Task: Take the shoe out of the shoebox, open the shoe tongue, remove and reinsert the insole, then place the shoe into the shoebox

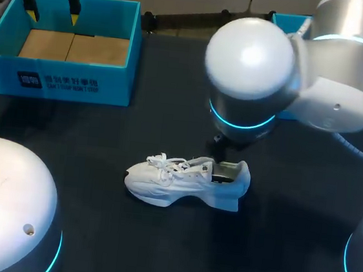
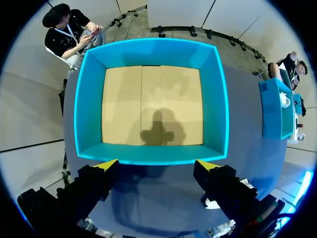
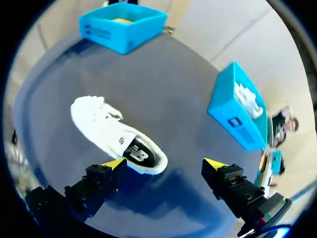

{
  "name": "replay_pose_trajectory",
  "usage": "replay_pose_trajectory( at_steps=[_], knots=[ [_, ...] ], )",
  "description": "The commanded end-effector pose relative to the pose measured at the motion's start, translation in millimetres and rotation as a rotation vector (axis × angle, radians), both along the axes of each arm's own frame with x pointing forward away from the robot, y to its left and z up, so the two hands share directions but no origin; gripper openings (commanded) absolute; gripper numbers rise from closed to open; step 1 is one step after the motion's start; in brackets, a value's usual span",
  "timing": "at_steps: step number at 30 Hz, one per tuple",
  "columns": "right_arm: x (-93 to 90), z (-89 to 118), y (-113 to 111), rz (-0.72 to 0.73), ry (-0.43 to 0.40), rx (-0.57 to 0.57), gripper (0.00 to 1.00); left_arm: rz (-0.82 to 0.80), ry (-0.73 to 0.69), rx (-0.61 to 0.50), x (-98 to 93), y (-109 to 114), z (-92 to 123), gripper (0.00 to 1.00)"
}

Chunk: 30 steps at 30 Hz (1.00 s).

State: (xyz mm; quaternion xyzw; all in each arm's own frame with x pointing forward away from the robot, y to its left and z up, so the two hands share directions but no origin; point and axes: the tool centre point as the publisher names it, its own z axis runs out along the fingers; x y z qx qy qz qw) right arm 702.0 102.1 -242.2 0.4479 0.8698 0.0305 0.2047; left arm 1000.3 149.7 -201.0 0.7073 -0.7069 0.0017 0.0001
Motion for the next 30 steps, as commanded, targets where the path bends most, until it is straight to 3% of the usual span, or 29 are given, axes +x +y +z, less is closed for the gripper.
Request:
replay_pose_trajectory(
  at_steps=[1,21,26,30],
  knots=[
    [-4.3,5.8,-13.0,0.323,0.019,0.039,1.0,0.0,0.001,0.001,-0.2,0.0,0.4,1.0],
    [-0.5,5.6,-15.8,0.358,0.021,0.014,1.0,0.0,0.001,0.001,-0.2,0.0,0.4,1.0],
    [8.9,0.0,-30.3,0.44,-0.047,0.078,1.0,0.0,0.001,0.001,-0.2,0.0,0.4,1.0],
    [7.5,-5.7,-41.7,0.457,-0.038,0.18,1.0,0.0,0.001,0.001,-0.2,0.0,0.4,1.0]
  ],
)
